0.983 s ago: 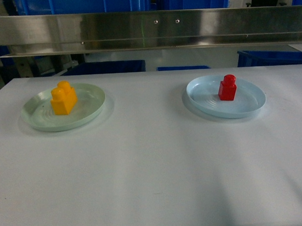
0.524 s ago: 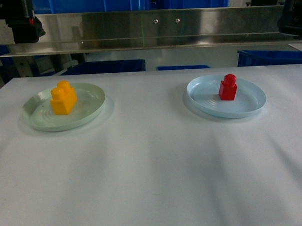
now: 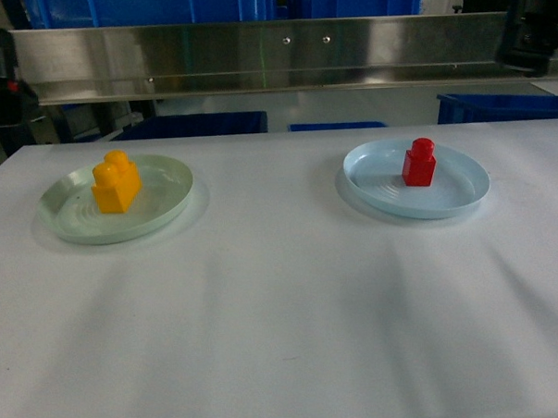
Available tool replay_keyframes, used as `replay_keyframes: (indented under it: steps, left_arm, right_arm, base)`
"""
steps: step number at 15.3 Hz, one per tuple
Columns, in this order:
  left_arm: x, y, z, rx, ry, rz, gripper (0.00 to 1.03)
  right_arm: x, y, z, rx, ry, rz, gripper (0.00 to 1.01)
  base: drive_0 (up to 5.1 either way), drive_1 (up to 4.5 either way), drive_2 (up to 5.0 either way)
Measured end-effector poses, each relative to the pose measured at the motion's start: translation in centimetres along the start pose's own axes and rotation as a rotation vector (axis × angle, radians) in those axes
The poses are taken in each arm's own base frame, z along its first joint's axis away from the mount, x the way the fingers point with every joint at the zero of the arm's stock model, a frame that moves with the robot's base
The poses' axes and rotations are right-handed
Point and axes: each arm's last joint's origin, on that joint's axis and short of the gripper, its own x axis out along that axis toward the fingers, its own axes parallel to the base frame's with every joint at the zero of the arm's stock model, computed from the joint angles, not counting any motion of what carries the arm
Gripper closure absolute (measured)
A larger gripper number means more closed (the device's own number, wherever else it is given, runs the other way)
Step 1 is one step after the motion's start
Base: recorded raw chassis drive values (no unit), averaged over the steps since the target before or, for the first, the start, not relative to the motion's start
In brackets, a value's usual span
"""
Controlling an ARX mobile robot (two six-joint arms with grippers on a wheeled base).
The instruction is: Sort and place red and yellow blocks in left bins
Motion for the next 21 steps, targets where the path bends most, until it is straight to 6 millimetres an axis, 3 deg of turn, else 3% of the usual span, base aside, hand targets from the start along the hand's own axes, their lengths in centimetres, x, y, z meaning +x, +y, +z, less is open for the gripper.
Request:
replay_keyframes:
  steps: [3, 5, 8, 10, 14, 21]
  left_arm:
    - [2.7, -0.1, 1.4, 0.02, 0.0, -0.032, 0.05]
    - [4.1, -1.5, 2.0, 0.031, 0.038, -0.118, 0.05]
    - [6.6, -4.0, -0.8, 0.033, 0.145, -0.187, 0.05]
    - [7.2, -4.7, -1.9, 0.044, 0.178, -0.189, 0.05]
    - [7.1, -4.3, -2.0, 0.039, 0.173, -0.167, 0.05]
    - [6.6, -4.6, -1.9, 0.033, 0.177, -0.176, 0.05]
  right_arm:
    - [5.1, 2.1, 0.8, -0.028, 0.17, 0.089, 0.03]
    - [8.5, 1.8, 1.4, -0.001, 0.218, 0.067, 0.03]
    - [12.7, 1.3, 1.5, 0.036, 0.256, 0.071, 0.03]
    - [13.8, 1.7, 0.9, 0.034, 0.276, 0.095, 0.03]
    - [14.3, 3.1, -0.5, -0.012, 0.329, 0.129, 0.03]
    - [16.5, 2.7, -3.8, -0.05, 0.423, 0.094, 0.03]
  base:
    - [0.0, 0.0, 0.0]
    - [0.0, 0.0, 0.0]
    - [0.0, 0.0, 0.0]
    - [0.0, 0.0, 0.0]
    - [0.0, 0.0, 0.0]
    - [0.0, 0.0, 0.0]
